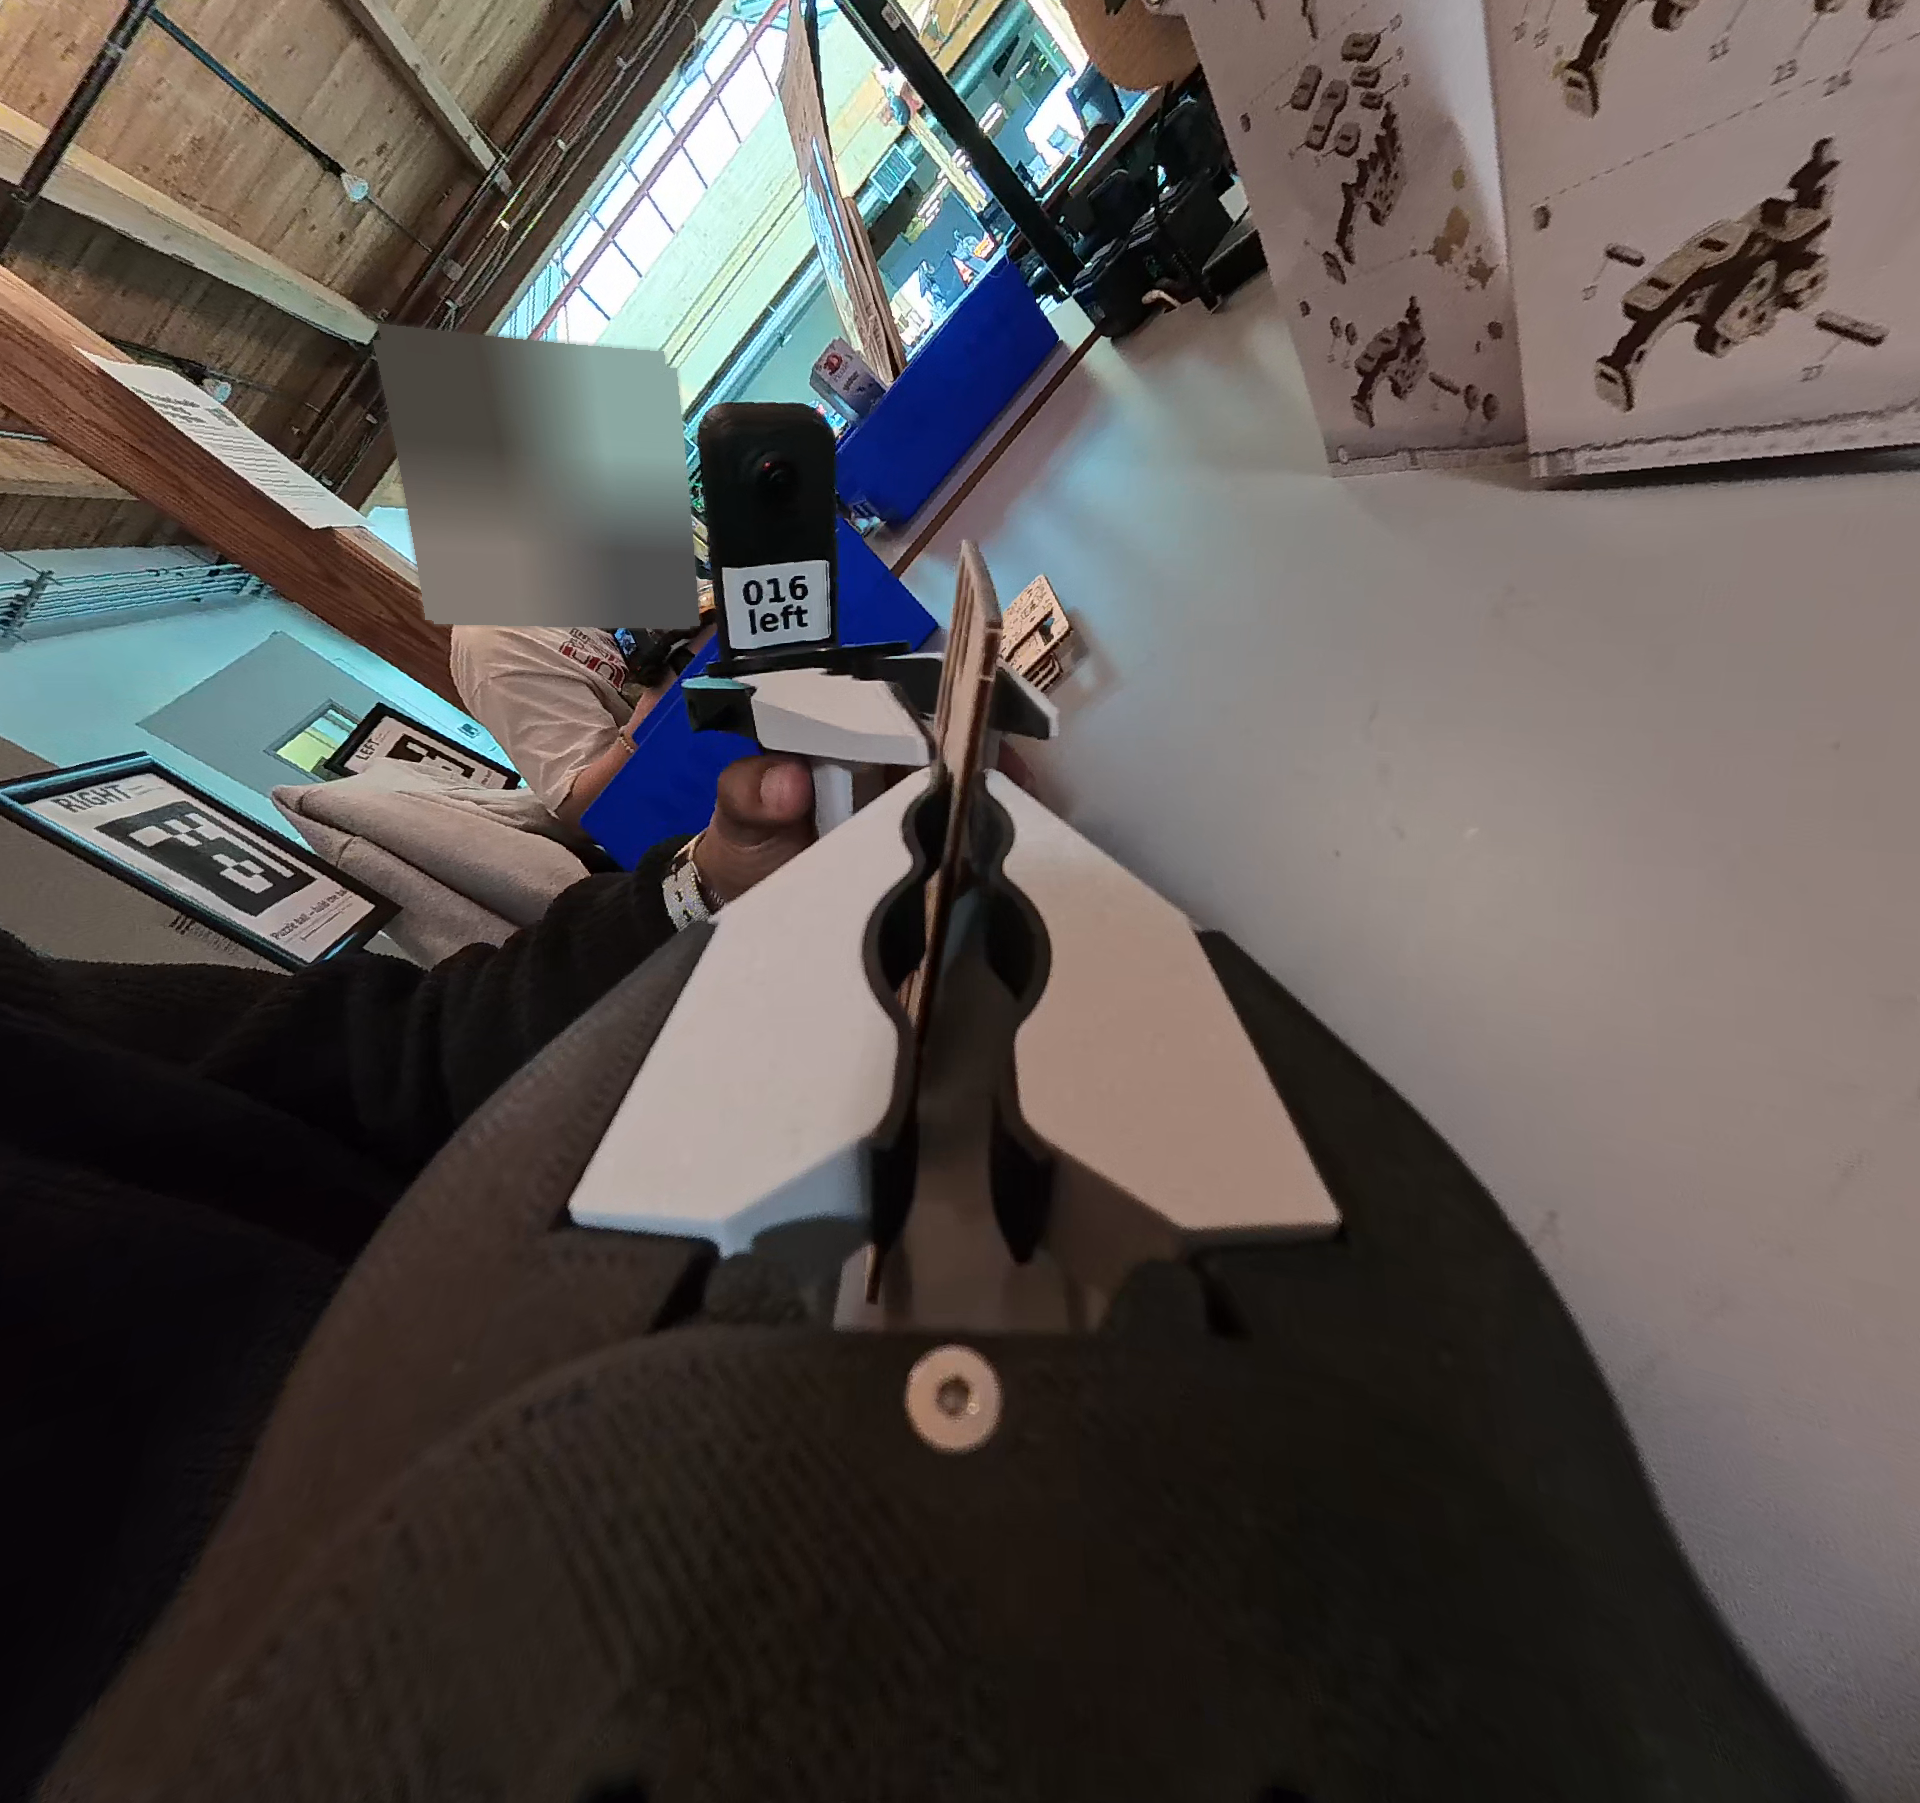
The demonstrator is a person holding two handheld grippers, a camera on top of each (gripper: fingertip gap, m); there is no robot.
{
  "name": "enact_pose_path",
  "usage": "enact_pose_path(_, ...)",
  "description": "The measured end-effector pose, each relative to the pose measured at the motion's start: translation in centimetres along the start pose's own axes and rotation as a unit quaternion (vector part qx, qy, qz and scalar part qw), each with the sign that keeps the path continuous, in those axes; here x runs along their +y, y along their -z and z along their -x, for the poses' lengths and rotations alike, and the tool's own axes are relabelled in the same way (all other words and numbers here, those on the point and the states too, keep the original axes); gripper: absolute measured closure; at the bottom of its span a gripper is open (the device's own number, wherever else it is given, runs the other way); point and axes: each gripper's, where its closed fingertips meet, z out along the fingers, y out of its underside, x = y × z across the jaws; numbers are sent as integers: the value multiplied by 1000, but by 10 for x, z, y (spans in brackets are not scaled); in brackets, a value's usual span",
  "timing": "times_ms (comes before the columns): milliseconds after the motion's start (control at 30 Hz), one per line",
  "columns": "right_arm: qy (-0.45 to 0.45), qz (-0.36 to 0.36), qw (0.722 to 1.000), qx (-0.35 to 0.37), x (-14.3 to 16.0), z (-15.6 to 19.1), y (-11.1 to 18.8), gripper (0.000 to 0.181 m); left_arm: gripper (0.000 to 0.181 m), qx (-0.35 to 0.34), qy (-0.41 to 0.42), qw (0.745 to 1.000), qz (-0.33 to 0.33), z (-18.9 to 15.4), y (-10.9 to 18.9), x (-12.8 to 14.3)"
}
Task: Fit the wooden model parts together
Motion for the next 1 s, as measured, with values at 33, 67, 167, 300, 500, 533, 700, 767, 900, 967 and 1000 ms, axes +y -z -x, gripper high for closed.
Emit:
enact_pose_path(33, 0, 0, 1000, 1, 0, 0, 0, 179, 157, -4, 0, 1000, 2, 1, 0, 1)
enact_pose_path(67, 0, 0, 1000, 2, 0, 0, 0, 179, 156, -11, -1, 1000, 4, 2, -1, 1)
enact_pose_path(167, -2, 1, 1000, 5, 0, -2, 0, 179, 154, -28, -8, 1000, 7, 5, -2, 2)
enact_pose_path(300, -2, 2, 1000, 6, 1, -2, 0, 178, 155, -30, -9, 999, 6, 6, -2, 2)
enact_pose_path(500, 0, 4, 1000, 14, 1, -3, -1, 178, 154, -47, -11, 999, 5, 9, -2, 2)
enact_pose_path(533, 0, 4, 1000, 14, 1, -3, -1, 179, 154, -47, -11, 999, 5, 9, -2, 2)
enact_pose_path(700, -7, 1, 1000, 7, 1, -3, 0, 179, 159, -29, 0, 1000, -7, 7, 1, -2)
enact_pose_path(767, -9, -1, 1000, 7, 0, -4, 1, 179, 160, -29, -1, 1000, -8, 8, 2, -3)
enact_pose_path(900, -10, 0, 1000, 7, 0, -4, 1, 179, 160, -36, -8, 999, -2, 9, 3, -2)
enact_pose_path(967, -9, 1, 1000, 8, 0, -4, 0, 179, 162, -34, -5, 999, -1, 9, 3, -2)
enact_pose_path(1000, -9, 1, 1000, 9, 0, -4, 0, 179, 162, -33, -6, 999, -1, 9, 3, -2)
